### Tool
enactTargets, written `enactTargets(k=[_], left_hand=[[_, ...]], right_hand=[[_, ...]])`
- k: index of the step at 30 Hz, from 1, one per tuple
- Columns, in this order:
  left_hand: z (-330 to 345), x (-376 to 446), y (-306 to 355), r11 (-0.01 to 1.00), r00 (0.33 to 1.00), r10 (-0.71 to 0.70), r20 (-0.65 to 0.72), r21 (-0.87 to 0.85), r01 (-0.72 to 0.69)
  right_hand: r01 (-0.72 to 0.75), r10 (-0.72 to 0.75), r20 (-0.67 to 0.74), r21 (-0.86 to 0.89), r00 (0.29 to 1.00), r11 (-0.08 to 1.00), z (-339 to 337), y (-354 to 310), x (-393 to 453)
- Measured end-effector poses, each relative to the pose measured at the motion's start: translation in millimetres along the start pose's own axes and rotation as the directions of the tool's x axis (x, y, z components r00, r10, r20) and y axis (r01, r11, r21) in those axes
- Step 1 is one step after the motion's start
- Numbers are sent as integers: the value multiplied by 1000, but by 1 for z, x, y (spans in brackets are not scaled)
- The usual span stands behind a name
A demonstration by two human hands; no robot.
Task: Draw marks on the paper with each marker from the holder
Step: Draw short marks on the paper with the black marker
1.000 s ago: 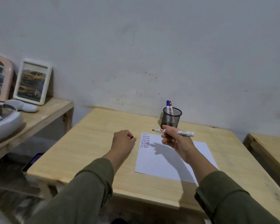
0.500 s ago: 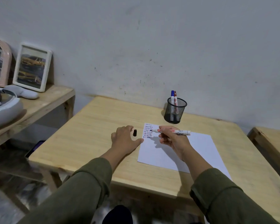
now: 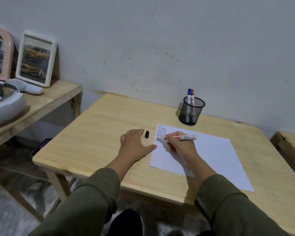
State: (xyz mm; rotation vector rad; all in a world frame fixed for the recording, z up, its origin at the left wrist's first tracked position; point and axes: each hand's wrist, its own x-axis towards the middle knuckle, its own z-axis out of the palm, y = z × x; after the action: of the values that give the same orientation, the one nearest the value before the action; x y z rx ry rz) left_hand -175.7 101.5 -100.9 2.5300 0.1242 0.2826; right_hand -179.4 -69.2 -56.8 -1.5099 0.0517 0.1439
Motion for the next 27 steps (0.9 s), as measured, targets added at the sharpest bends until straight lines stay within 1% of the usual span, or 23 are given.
enactTargets(k=[8, 11, 15, 18, 22, 27], left_hand=[[-1, -1, 0, 1000, 1000, -7, 5, 0, 7], [-1, -1, 1, 1000, 1000, -5, 7, 6, 5], [0, 0, 0, 1000, 1000, -7, 4, 10, 7], [0, 0, 0, 1000, 1000, -11, 6, 8, 11], [0, 0, 0, 1000, 1000, -15, 8, 1, 15], [-2, -1, 1, 1000, 1000, -18, 12, 4, 18]], right_hand=[[-2, 4, 22, -79, 1000, 997, -2, 2, 2], [-3, 6, 27, -85, 1000, 996, -3, 2, 4], [14, -12, 45, -56, 999, 998, -1, 1, 2], [17, -14, 51, -66, 999, 998, -1, -1, 2], [24, -22, 71, -23, 997, 999, -1, 0, 2], [28, -24, 84, -38, 996, 999, -1, -1, 2]])
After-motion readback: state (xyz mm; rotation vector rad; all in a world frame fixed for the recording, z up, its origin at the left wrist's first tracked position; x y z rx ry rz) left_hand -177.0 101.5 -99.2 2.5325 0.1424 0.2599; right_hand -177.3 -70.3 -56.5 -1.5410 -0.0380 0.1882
